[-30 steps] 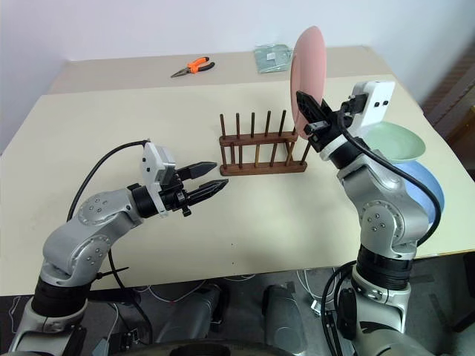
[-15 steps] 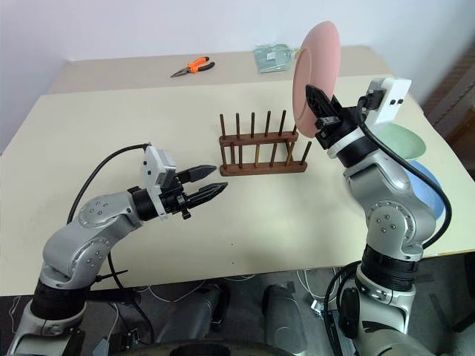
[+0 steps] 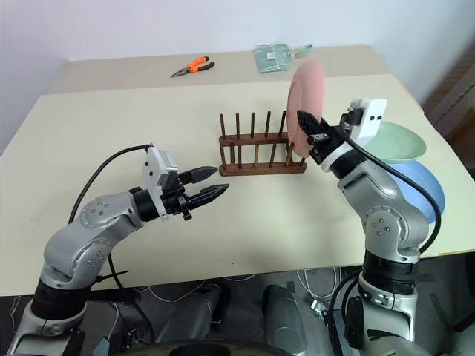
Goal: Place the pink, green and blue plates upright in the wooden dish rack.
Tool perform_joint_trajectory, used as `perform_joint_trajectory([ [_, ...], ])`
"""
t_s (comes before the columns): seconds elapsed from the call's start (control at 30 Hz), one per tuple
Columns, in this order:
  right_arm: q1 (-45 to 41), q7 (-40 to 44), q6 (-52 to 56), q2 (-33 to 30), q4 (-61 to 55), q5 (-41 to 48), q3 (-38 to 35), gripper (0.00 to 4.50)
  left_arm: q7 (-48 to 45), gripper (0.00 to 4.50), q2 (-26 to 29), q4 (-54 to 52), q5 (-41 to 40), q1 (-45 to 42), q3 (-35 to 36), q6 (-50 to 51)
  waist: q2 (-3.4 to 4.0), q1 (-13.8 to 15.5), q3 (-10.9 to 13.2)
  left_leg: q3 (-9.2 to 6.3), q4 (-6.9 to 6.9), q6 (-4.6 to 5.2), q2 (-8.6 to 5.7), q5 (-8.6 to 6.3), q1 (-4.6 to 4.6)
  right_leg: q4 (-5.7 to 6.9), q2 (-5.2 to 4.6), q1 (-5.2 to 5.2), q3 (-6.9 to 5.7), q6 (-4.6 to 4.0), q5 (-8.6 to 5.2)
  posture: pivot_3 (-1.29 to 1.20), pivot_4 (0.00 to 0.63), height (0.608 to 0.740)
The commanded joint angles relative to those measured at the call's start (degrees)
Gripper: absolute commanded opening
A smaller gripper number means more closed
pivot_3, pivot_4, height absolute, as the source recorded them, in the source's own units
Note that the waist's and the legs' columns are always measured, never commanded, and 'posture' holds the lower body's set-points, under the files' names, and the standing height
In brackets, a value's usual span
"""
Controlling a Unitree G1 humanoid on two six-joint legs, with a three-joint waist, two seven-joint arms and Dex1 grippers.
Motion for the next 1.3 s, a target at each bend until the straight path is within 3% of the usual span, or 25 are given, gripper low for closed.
perform_joint_trajectory([
  [0.03,-1.5,1.2,-3.2,-1.5,0.2,-2.5,0.3,2.07,-0.2,2.47,0.4,-1.6,0.3,-0.4,0.1,-0.7,0.0,0.0,0.0,0.0,0.0,0.0,0.0,0.0,0.0,0.0,0.0,0.0,0.0,0.0,0.0,0.0,0.15,0.729],
  [0.13,-2.0,2.8,-7.3,-3.8,0.4,-6.5,0.6,3.61,-0.2,2.47,0.6,-1.7,0.3,-0.1,0.0,-0.7,0.01,0.0,0.0,0.0,0.0,0.0,0.0,0.0,-0.01,0.0,0.0,0.0,0.0,0.01,0.0,0.0,0.15,0.729],
  [0.37,-3.8,8.0,-11.3,-11.5,1.8,-5.4,-6.7,3.61,-0.3,2.47,0.7,-1.5,0.3,0.1,0.2,-0.9,0.01,0.1,0.0,0.0,0.02,0.01,0.0,0.0,-0.04,-0.02,-0.02,0.01,-0.04,0.03,0.0,0.0,0.15,0.729],
  [0.5,1.3,14.0,-13.9,-20.1,7.8,-9.7,-10.9,3.61,-0.6,2.47,1.0,-0.9,0.4,0.2,0.5,-1.3,0.01,0.3,0.0,0.0,0.05,0.04,-0.01,-0.02,-0.09,-0.07,-0.05,0.02,-0.08,0.02,0.0,0.0,0.15,0.729],
  [0.67,11.2,17.6,-29.1,-34.2,18.6,-34.3,2.3,3.61,-1.2,2.47,1.0,0.3,0.9,-0.7,-0.3,-1.9,0.05,-0.1,0.0,0.1,0.09,0.11,-0.04,-0.06,-0.12,-0.09,-0.13,0.02,-0.11,0.04,-0.02,0.0,0.15,0.729],
  [0.77,11.3,16.3,-39.2,-38.2,27.2,-45.8,10.0,4.45,-1.6,2.47,0.7,0.9,1.3,-1.2,-0.8,-2.2,0.2,-0.4,0.1,0.2,0.11,0.11,-0.02,-0.05,-0.07,-0.06,-0.14,0.01,-0.06,0.03,-0.02,0.0,0.15,0.729],
  [1.03,1.5,9.5,-52.9,-37.4,46.5,-60.8,20.7,4.48,-1.6,2.47,0.7,0.9,2.0,-0.8,-1.0,-2.7,0.25,-0.1,0.1,0.21,0.12,0.1,-0.02,-0.04,-0.07,-0.04,-0.13,0.01,-0.03,0.03,-0.02,0.0,0.15,0.729],
  [1.13,-1.6,6.6,-55.9,-36.8,51.5,-64.3,23.1,3.16,-1.2,2.47,0.6,0.3,2.3,-0.2,-1.0,-2.6,0.24,0.0,0.1,0.21,0.14,0.1,-0.02,-0.04,-0.07,-0.04,-0.12,0.02,-0.03,0.03,-0.02,0.0,0.15,0.729],
  [1.3,-2.4,4.5,-56.4,-37.3,50.5,-66.3,22.7,0.55,-0.6,2.47,0.6,-0.5,2.4,0.9,-0.6,-2.5,0.25,0.1,0.1,0.19,0.12,0.09,-0.03,-0.04,-0.07,-0.04,-0.12,0.01,-0.03,0.03,-0.02,0.0,0.15,0.729],
])
